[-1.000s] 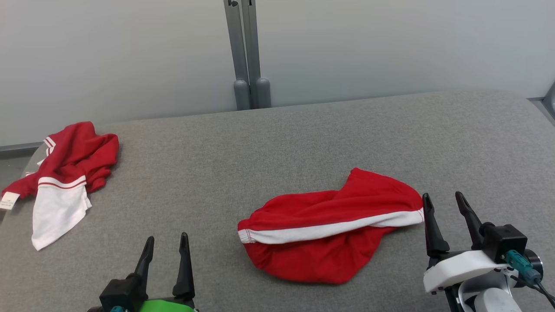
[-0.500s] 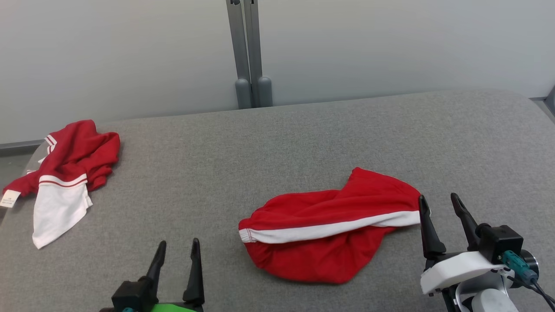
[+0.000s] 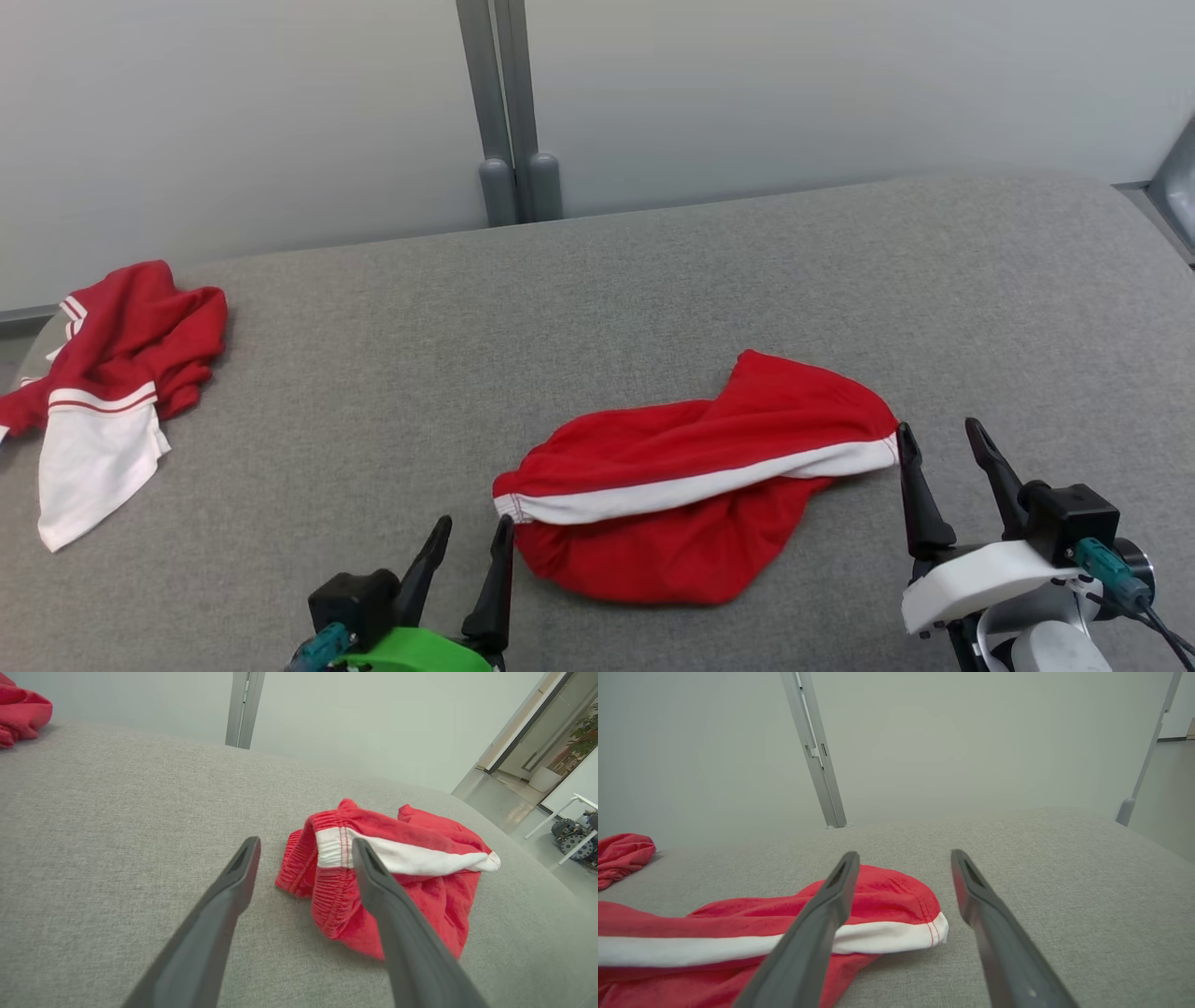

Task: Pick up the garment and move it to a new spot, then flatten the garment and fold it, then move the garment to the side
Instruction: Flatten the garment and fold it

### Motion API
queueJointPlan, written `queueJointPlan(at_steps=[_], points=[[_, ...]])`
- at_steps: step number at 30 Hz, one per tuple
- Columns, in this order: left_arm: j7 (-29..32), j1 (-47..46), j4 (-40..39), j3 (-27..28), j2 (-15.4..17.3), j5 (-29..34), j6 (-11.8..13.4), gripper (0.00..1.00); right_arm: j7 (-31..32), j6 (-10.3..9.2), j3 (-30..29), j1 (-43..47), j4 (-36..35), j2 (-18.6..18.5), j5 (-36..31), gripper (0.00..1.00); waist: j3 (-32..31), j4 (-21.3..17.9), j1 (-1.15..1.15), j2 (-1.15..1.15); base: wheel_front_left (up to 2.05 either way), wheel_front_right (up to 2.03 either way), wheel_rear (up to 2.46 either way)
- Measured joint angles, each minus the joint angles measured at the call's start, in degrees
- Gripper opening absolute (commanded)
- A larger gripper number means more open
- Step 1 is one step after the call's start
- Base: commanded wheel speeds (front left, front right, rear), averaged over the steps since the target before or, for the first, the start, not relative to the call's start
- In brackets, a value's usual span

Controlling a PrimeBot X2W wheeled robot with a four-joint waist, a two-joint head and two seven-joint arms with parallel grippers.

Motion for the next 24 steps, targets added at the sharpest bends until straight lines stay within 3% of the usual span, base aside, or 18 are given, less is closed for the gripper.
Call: queueJointPlan(at_steps=[20,24], points=[[1.5,-4.4,3.5,-4.0,0.0,-9.8,-1.1,0.98,0.0,0.00,-1.0,-0.2,0.2,0.0,-0.6,1.00,1.2,-3.3,0.00,0.00,0.00,0.00,0.00],[1.7,-4.4,3.1,-5.1,0.1,-11.4,-1.2,0.52,0.0,0.00,-1.3,-0.2,0.5,0.0,-1.0,1.00,1.1,-3.1,0.00,0.00,0.00,0.00,0.00]])
